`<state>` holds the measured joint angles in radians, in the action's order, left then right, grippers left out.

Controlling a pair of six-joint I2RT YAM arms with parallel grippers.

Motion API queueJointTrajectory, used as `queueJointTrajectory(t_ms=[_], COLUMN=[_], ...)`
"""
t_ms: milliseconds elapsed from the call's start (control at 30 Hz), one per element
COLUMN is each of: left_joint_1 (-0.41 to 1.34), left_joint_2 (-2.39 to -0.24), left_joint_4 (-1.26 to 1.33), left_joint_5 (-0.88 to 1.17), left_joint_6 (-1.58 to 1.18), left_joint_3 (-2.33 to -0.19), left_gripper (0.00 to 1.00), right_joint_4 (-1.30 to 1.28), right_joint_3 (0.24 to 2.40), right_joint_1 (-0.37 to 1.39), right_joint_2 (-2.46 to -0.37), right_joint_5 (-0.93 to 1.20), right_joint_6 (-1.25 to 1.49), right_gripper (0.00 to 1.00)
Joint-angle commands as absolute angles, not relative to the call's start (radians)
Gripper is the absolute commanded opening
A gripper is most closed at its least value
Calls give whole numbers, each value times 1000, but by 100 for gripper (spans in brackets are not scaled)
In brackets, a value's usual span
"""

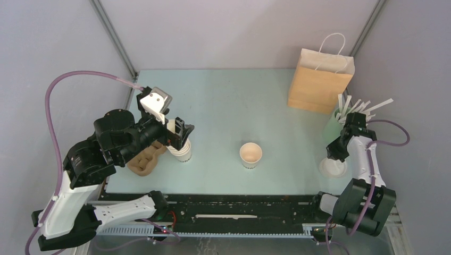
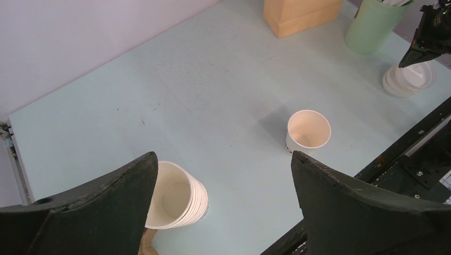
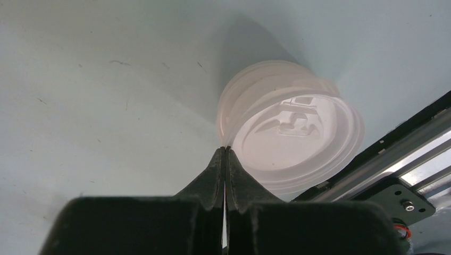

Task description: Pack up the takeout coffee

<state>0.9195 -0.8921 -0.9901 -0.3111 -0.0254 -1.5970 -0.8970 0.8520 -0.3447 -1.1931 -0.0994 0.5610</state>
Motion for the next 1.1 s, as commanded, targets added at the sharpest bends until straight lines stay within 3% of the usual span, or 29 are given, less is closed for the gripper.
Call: queueJointTrajectory(t_ms=[0,167,567,667,1067], left_joint_1=[916,916,908,905,905], left_joint_2=[-891,-893,-878,-877,-892], left_joint_4=[-965,-963,-957,-953,-959], left_joint_5=[-314,-314,-310,-302,-304], left_joint_6=[-6,-6,-5,-6,-8], left_joint_3=[-1593,-1588,-1566,-1565,-1579], left_gripper=[100,100,100,100,100], right_joint_4=[-916,-914,-1032,-981,-691], right_joint_3=[889,896,936,903,815], right_joint_1=[-376,-369,-315,-319,-296], right_joint_2=[-1192,-1260,-1230,-1256,-1280], right_joint_5=[-60,-15,-59,-44,18], right_joint_6=[519,522,594,613,679], right_gripper=[1,9,65,68,60])
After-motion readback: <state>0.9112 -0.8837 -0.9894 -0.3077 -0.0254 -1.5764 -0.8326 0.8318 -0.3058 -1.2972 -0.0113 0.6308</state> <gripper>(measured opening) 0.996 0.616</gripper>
